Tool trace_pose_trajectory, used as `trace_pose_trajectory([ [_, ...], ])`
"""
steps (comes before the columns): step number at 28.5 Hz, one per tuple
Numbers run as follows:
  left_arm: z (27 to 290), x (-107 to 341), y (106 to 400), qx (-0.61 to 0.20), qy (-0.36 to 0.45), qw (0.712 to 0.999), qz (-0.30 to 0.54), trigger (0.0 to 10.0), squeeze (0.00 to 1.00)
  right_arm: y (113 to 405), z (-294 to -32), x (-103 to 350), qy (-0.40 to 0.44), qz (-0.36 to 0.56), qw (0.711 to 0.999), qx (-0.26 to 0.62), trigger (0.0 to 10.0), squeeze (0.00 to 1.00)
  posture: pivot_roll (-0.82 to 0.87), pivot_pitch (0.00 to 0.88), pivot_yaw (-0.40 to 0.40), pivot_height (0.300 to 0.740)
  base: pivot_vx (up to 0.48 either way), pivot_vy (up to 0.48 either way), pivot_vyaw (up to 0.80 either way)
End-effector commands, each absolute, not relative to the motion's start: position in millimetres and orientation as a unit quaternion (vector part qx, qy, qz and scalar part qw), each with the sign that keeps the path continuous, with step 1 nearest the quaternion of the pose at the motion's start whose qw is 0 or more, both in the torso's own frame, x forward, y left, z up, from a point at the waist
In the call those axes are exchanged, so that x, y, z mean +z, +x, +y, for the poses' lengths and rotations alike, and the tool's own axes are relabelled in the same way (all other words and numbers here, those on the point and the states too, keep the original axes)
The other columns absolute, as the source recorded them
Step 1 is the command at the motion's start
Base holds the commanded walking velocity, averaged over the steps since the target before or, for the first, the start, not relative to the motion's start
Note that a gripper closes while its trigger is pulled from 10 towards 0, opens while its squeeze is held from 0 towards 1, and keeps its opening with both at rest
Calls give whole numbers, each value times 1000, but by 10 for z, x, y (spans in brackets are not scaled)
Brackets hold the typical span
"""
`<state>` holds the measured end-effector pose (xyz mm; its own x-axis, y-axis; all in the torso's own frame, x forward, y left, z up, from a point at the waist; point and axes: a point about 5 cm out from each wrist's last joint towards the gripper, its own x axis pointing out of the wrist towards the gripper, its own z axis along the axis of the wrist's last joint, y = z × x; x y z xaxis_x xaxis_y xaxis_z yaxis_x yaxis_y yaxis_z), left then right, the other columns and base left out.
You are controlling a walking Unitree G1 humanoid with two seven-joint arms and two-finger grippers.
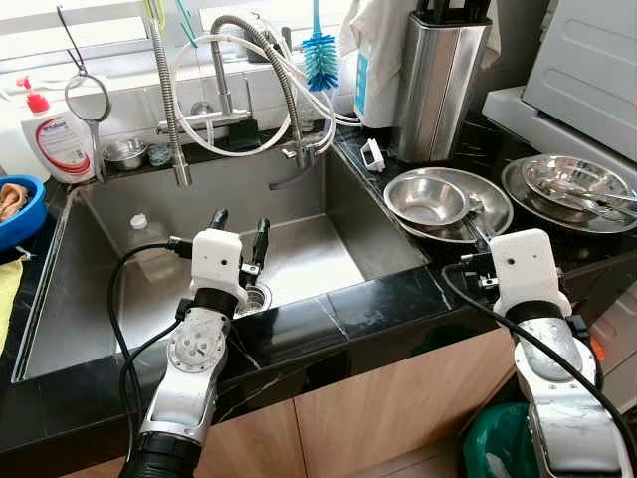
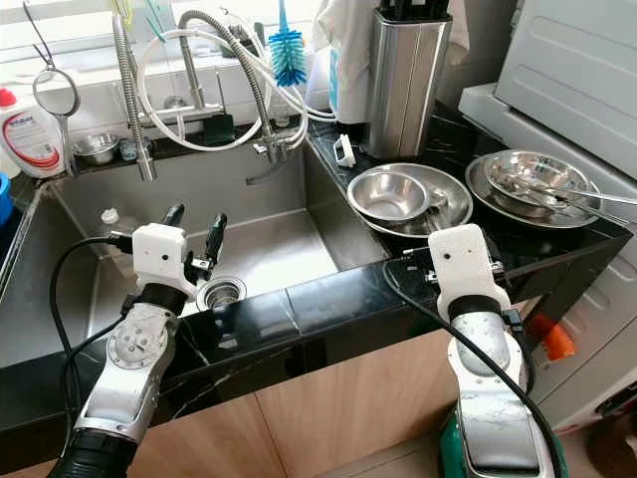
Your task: Kitchen organization
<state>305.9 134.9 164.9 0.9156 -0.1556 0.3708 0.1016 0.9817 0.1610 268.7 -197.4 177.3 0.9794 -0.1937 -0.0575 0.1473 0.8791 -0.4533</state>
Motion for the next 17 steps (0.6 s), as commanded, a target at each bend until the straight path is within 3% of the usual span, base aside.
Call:
trace_pose_trajectory([
  [1,1373,1603,3061,-65,74,978,-184,10000,0,2699,-1922,1780,-227,53,970,-74,10000,953,-136,0,50,740,0,0,0],
  [2,1373,1603,3061,-65,74,978,-184,10000,0,2699,-1922,1780,-227,53,970,-74,10000,953,-136,0,50,740,0,0,0],
  [3,1380,1598,3056,-64,74,978,-184,10000,0,2698,-1911,1770,-229,56,969,-70,10000,408,-136,0,50,740,0,0,0],
  [5,1380,1598,3056,-64,74,978,-184,10000,0,2698,-1911,1770,-229,56,969,-70,10000,408,-136,0,50,740,0,0,0],
  [6,1386,1593,3051,-62,74,979,-182,10000,0,2691,-1913,1770,-234,66,967,-71,10000,0,-135,0,48,740,0,0,0],
  [17,1381,1594,3059,-60,72,979,-181,10000,0,2699,-1959,1790,-240,71,965,-82,10000,0,-137,0,46,740,0,0,0],
])
